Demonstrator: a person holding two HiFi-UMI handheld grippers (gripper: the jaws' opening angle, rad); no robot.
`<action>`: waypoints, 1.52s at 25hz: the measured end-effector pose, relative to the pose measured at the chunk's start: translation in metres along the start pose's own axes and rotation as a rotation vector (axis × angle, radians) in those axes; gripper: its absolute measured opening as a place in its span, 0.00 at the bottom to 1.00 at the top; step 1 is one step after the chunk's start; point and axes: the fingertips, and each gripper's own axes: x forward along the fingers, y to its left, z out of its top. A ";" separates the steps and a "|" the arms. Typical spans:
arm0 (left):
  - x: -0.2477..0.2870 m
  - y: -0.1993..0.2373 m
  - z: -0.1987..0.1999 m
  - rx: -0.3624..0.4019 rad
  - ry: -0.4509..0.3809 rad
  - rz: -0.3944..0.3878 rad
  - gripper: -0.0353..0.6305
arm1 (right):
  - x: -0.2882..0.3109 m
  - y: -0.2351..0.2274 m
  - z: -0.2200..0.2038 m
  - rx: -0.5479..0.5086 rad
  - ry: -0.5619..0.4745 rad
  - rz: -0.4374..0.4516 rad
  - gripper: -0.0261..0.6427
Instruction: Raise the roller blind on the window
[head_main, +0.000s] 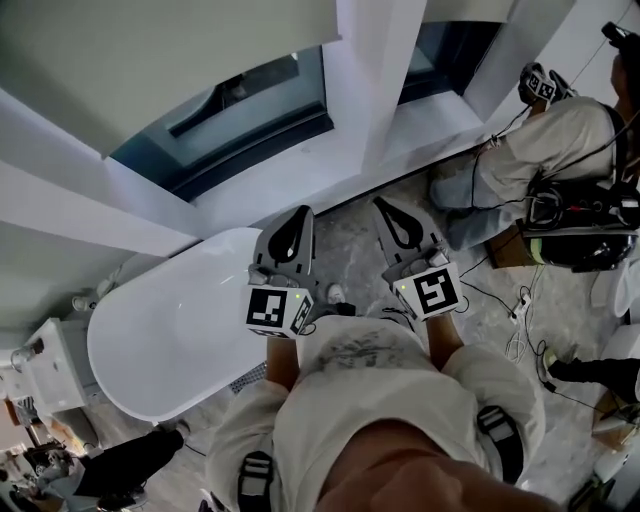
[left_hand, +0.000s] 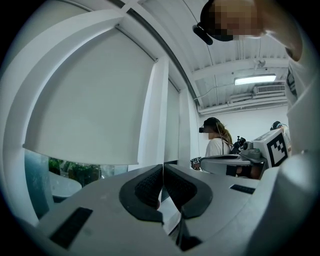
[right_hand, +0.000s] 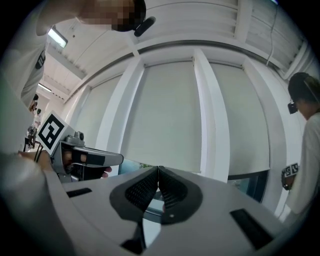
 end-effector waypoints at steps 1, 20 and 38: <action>0.004 0.005 0.000 0.002 0.001 -0.004 0.07 | 0.006 -0.002 0.001 -0.001 -0.005 -0.006 0.13; 0.077 0.060 0.001 -0.011 0.016 -0.038 0.07 | 0.082 -0.048 -0.001 -0.014 -0.001 -0.040 0.13; 0.210 0.064 0.020 -0.002 -0.003 0.029 0.07 | 0.152 -0.166 0.000 -0.003 -0.019 0.060 0.13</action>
